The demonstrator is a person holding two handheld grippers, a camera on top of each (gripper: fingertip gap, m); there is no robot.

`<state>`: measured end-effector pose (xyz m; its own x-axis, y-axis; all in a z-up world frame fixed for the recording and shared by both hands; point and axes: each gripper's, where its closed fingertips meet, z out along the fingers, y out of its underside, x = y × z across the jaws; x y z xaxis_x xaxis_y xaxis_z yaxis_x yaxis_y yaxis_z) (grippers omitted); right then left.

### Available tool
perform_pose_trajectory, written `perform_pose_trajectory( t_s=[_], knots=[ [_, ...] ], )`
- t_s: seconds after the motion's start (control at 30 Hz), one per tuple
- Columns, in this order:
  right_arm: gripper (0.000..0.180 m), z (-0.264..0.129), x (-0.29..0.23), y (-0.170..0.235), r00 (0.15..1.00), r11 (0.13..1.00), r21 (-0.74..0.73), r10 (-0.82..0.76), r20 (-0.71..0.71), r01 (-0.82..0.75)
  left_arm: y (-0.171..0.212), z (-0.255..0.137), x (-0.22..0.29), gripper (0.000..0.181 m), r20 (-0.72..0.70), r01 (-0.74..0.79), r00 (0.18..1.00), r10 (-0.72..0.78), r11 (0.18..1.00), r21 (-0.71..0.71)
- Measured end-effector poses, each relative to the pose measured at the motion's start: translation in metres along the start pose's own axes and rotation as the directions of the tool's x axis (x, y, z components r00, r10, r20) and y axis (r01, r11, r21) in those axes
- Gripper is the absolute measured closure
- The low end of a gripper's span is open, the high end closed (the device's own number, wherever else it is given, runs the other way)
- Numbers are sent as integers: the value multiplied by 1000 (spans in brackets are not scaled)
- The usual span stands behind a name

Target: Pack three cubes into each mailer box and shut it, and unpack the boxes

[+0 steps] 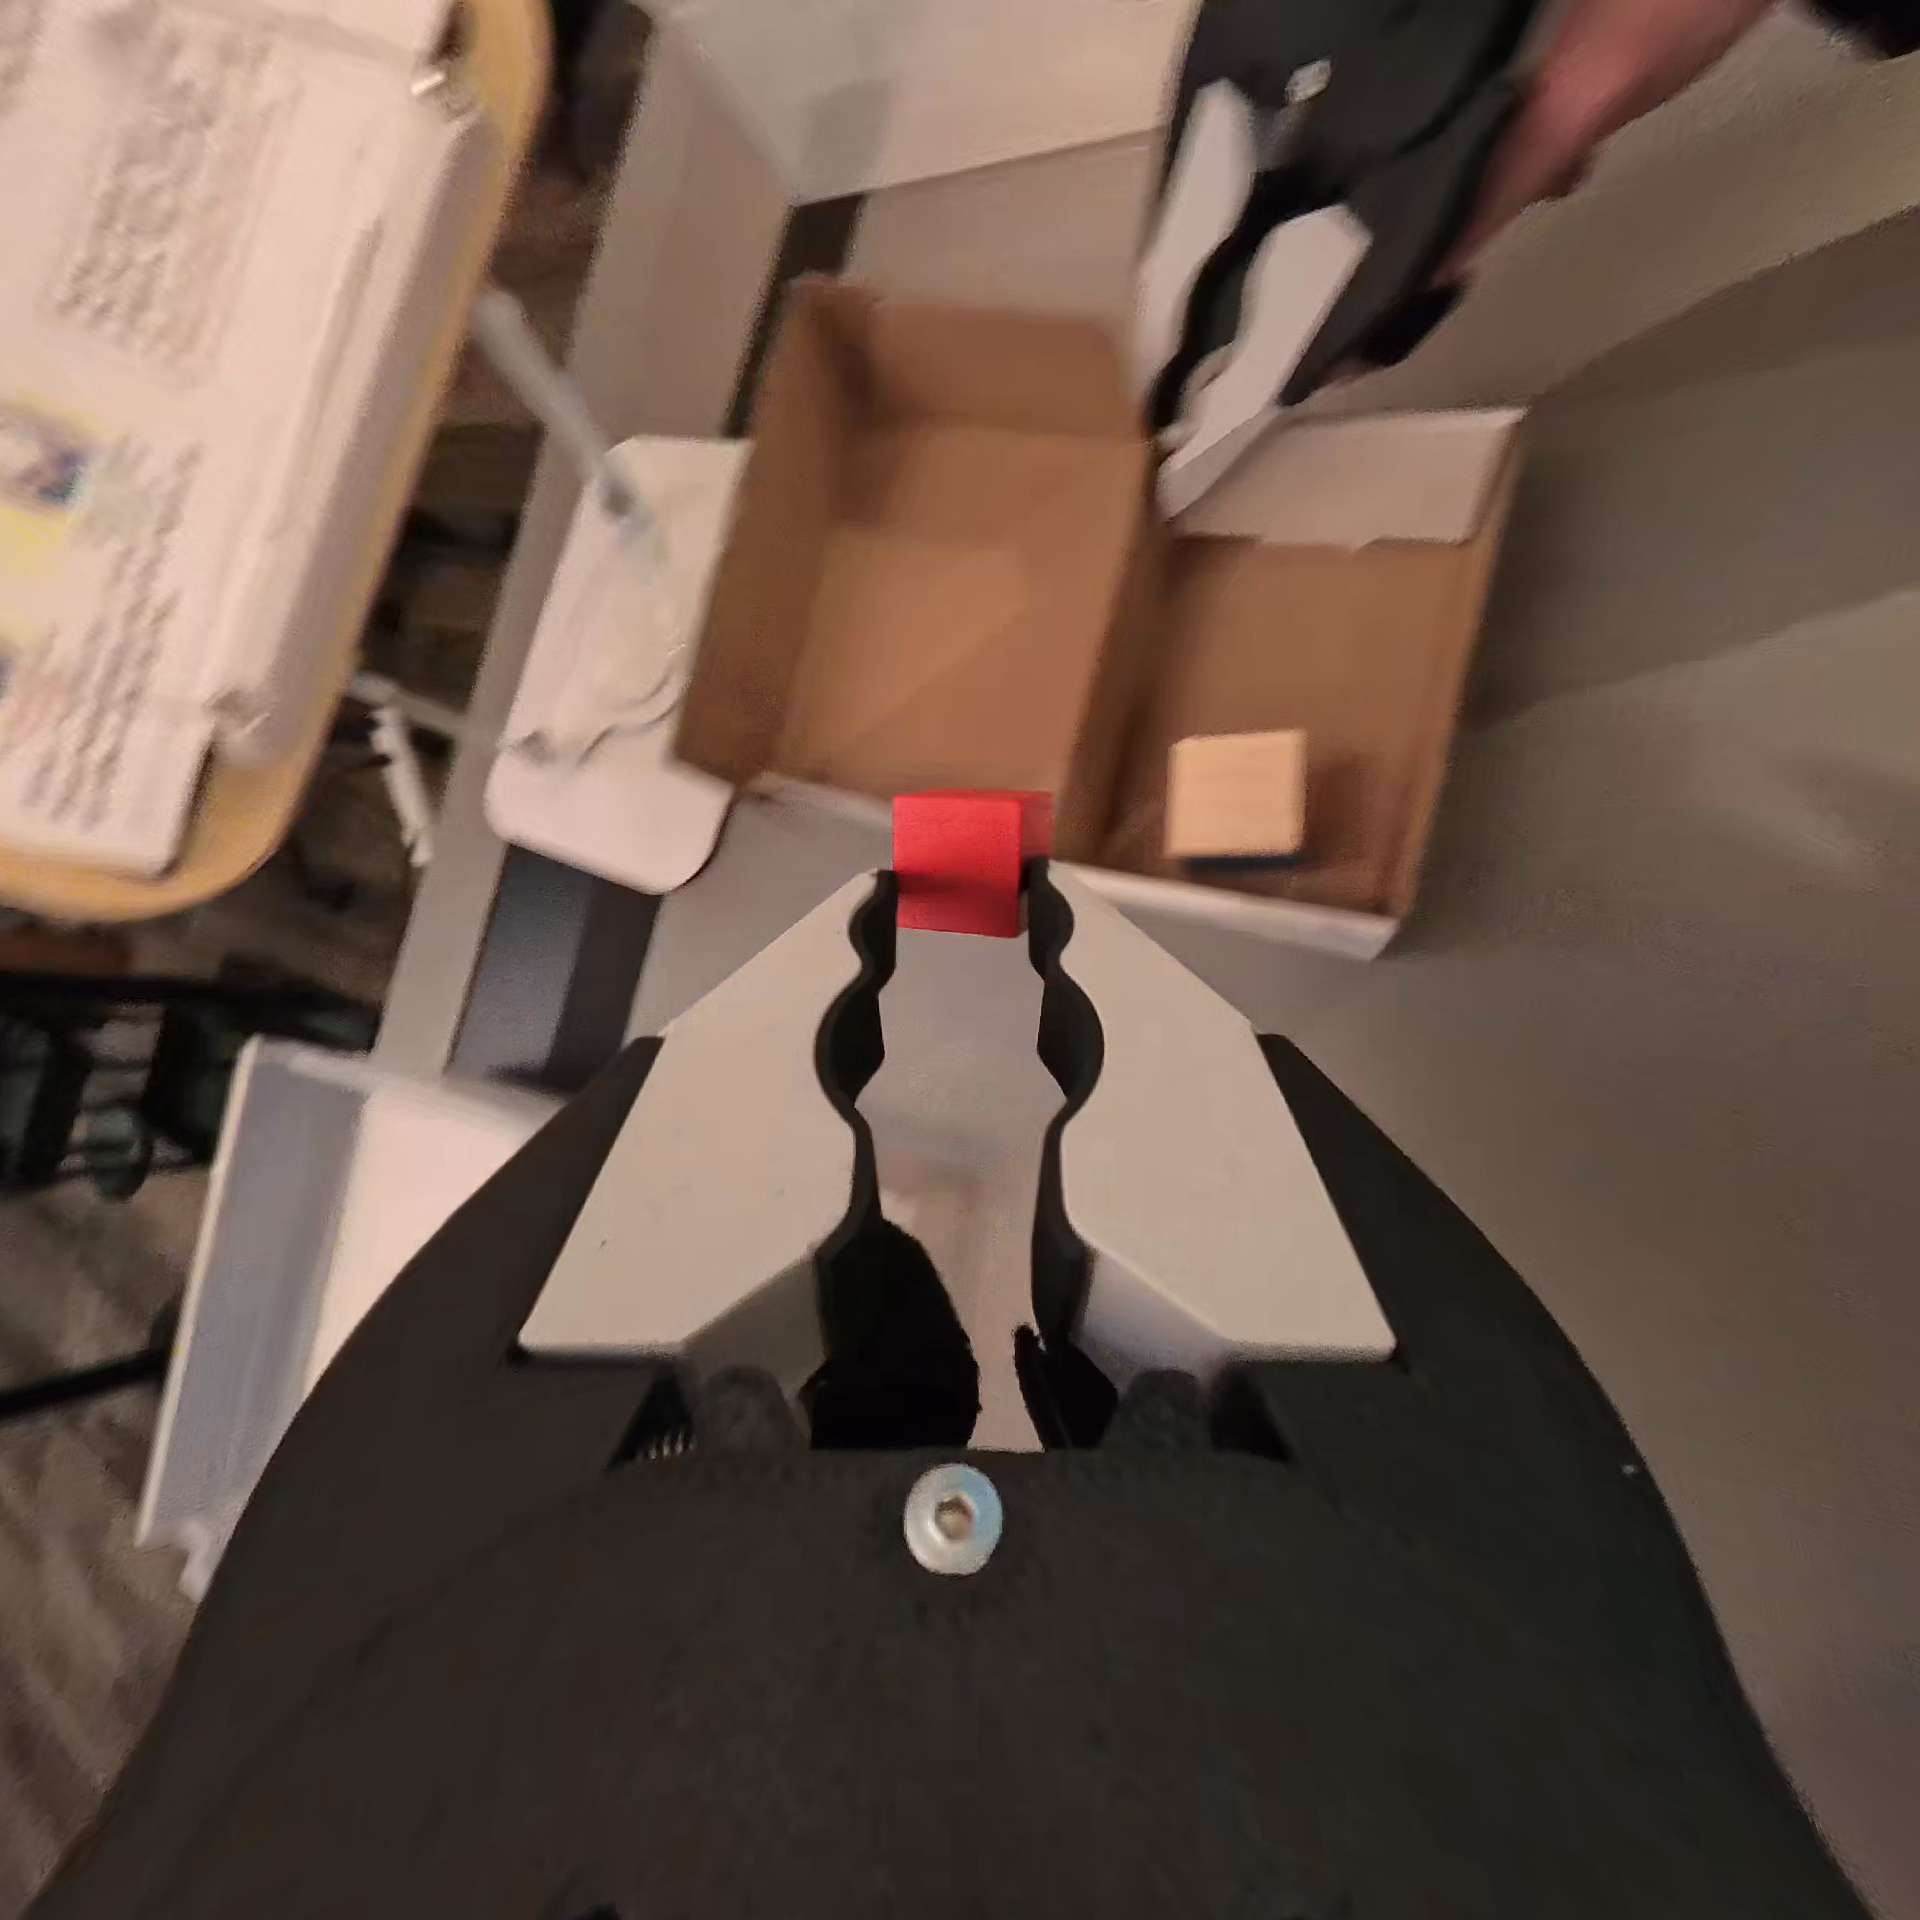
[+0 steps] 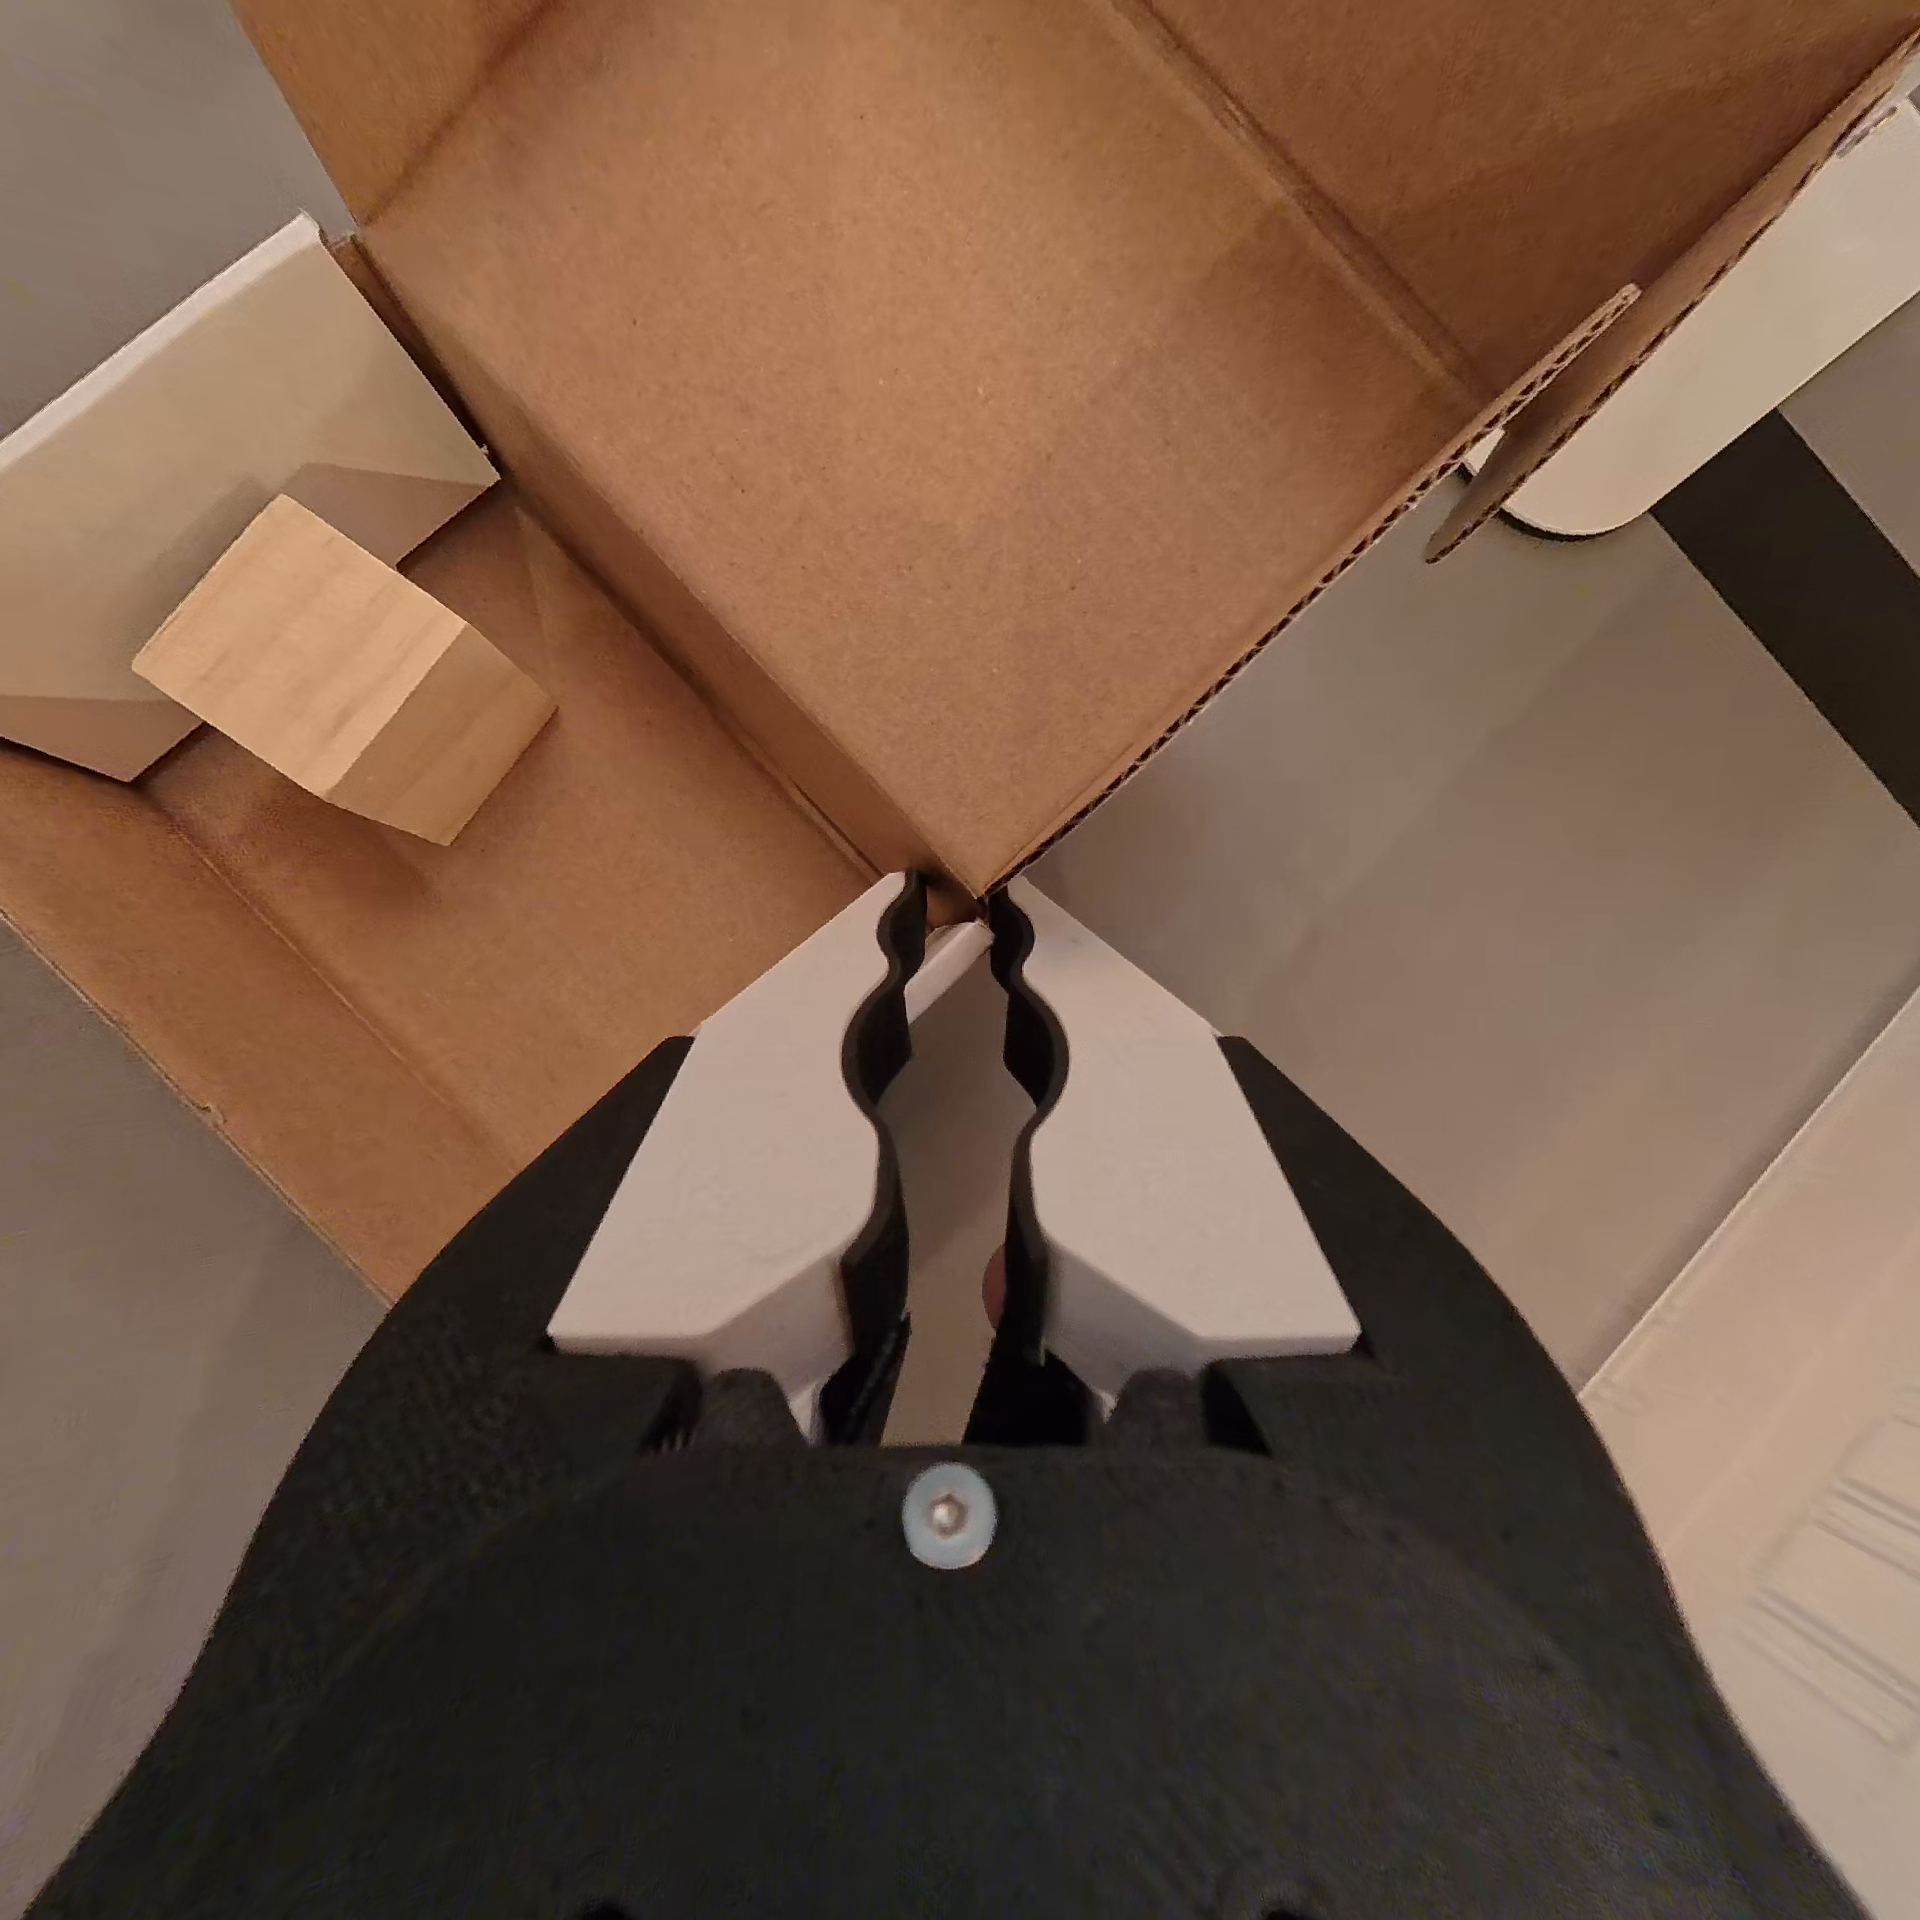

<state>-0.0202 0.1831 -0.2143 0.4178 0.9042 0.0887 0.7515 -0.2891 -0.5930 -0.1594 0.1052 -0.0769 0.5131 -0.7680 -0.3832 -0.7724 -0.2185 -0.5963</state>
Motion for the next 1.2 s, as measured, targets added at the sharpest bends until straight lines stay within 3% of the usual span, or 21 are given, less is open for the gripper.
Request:
perform_pose_trajectory(
  t_s=[0.03,0.17,0.33,0.5,0.63,0.7,0.8,0.97,1.1,1.2],
  knots=[
    [170,0,0,0,1000,1000,0,-1,0,1,-9,13,17,157,-35,-22,999,22,1000,-1],
    [169,0,0,0,1000,1000,2,2,4,-2,-18,74,67,157,-151,-88,985,78,994,-64],
    [169,0,0,0,1000,1000,5,-1,6,1,-17,119,85,157,-217,-116,972,88,986,-117],
    [170,0,0,0,1000,1000,6,-7,5,7,3,142,93,157,-258,-177,959,120,962,-208],
    [169,0,0,0,1000,1000,6,-7,5,7,5,148,104,155,-302,-127,951,66,974,-189],
    [169,0,0,0,1000,1000,6,-9,4,9,7,150,97,143,-248,-131,966,81,972,-196],
    [169,0,0,0,1000,1000,6,-9,3,9,0,135,90,128,-210,-98,976,65,984,-151],
    [169,-1,0,1,1000,1000,8,-5,10,5,0,53,43,138,-40,-74,997,72,996,-46],
    [169,0,0,1,1000,1000,4,-11,12,11,45,1,-46,143,116,94,989,-88,995,-42],
    [169,0,-1,0,1000,1000,3,-15,10,14,101,1,-104,141,170,237,961,-220,968,-85]
  ],
)
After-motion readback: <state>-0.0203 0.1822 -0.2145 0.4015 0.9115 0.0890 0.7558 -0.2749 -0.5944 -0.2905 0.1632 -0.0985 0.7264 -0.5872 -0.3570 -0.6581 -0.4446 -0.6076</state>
